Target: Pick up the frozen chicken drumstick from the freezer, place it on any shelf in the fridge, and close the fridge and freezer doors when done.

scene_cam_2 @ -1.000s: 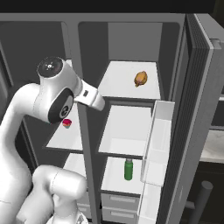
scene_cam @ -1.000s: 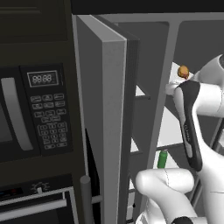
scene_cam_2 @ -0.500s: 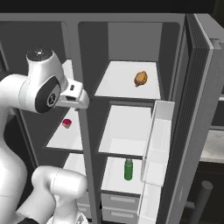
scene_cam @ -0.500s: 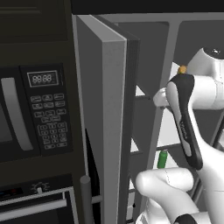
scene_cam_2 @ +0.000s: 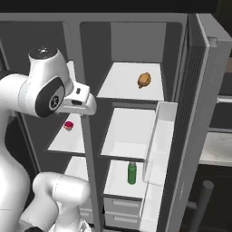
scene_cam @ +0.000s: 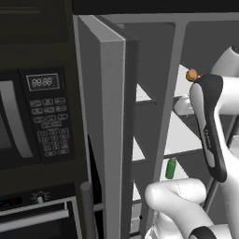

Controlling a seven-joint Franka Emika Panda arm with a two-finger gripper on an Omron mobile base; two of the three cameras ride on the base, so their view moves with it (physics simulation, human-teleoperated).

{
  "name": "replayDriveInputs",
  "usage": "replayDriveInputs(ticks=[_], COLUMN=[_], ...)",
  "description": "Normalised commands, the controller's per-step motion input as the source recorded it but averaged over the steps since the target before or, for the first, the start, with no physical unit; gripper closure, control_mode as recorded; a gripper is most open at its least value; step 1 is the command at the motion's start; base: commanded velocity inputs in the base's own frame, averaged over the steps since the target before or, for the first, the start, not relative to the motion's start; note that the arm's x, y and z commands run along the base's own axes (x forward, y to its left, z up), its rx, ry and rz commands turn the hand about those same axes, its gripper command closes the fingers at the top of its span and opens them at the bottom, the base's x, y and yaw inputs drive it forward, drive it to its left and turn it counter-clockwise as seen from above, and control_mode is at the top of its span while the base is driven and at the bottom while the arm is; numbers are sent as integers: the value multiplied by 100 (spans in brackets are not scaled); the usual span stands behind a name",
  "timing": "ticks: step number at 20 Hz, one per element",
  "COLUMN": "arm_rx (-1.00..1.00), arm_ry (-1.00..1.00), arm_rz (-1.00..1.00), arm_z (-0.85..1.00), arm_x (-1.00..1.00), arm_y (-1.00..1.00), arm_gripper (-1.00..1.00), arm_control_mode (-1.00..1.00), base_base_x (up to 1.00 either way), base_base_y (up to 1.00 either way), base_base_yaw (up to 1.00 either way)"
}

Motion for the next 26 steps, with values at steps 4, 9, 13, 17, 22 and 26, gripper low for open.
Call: replayDriveInputs(ticks=[4, 9, 13, 17, 22, 26], arm_rx=[0, 0, 0, 0, 0, 0], arm_ry=[0, 0, 0, 0, 0, 0], arm_rz=[0, 0, 0, 0, 0, 0], arm_z=[0, 0, 0, 0, 0, 0], arm_x=[0, 0, 0, 0, 0, 0], arm_y=[0, 0, 0, 0, 0, 0], arm_gripper=[-100, -100, -100, -100, -100, -100], arm_control_mode=[100, 100, 100, 100, 100, 100], base_base_x=[-38, -55, -54, -61, -45, -36], base_base_y=[-21, 0, -21, -14, -24, -19], base_base_yaw=[0, 0, 0, 0, 0, 0])
